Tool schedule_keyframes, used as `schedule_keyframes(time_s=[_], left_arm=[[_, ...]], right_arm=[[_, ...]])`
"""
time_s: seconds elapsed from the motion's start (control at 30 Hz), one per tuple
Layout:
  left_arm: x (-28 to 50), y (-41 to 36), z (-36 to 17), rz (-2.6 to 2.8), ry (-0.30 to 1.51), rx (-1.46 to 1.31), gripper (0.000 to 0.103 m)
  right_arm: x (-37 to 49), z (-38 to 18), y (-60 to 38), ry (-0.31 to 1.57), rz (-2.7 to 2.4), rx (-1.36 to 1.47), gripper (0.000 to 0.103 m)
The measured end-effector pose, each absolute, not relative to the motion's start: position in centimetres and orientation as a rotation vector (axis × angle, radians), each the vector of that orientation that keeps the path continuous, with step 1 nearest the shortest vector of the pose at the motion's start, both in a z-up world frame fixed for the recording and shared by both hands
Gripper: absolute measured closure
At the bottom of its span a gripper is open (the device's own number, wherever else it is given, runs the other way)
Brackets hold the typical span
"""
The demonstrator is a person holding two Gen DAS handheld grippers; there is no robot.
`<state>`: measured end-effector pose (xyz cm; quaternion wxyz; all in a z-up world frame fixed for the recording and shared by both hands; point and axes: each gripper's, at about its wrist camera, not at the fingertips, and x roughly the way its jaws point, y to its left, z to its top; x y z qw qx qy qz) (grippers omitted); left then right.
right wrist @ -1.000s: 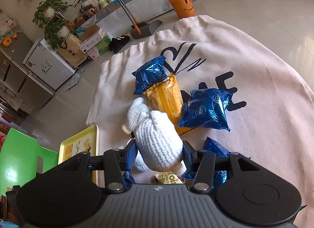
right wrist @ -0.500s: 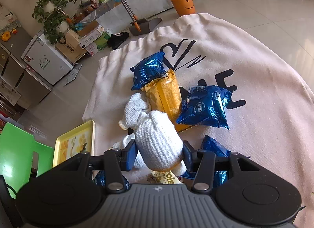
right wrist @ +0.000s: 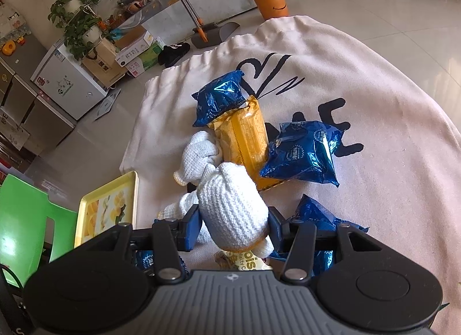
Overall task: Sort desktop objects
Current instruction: 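Carry both items over the yellow tray and open both tools to drop them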
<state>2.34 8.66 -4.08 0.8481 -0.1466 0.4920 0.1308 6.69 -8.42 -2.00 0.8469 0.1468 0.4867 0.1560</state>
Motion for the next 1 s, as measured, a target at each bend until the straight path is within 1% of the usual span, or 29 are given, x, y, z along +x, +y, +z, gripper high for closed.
schedule_keyframes(time_s=[0.2, 0.4, 0.67, 0.93, 1.0], left_arm=[[2.3, 9.7, -3.7, 0.304, 1.029, -0.332, 0.024], [1.5, 14.4, -2.5, 0.481, 0.989, -0.398, 0.024], [-0.8, 21.8, -1.2, 0.742, 0.922, -0.487, 0.024], [-3.6, 26.5, -1.5, 0.937, 0.918, -0.583, 0.024], [-4.0, 27.2, -1.8, 0.969, 0.925, -0.599, 0.023]], right_arm=[[6.7, -2.2, -7.9, 1.034, 0.338, 0.303, 0.054], [6.3, -2.4, -5.4, 1.044, 0.422, 0.293, 0.054], [5.0, -3.6, 0.7, 1.091, 0.624, 0.276, 0.054], [4.0, -5.6, 7.7, 1.162, 0.794, 0.305, 0.053], [3.7, -6.4, 9.3, 1.186, 0.816, 0.314, 0.051]])
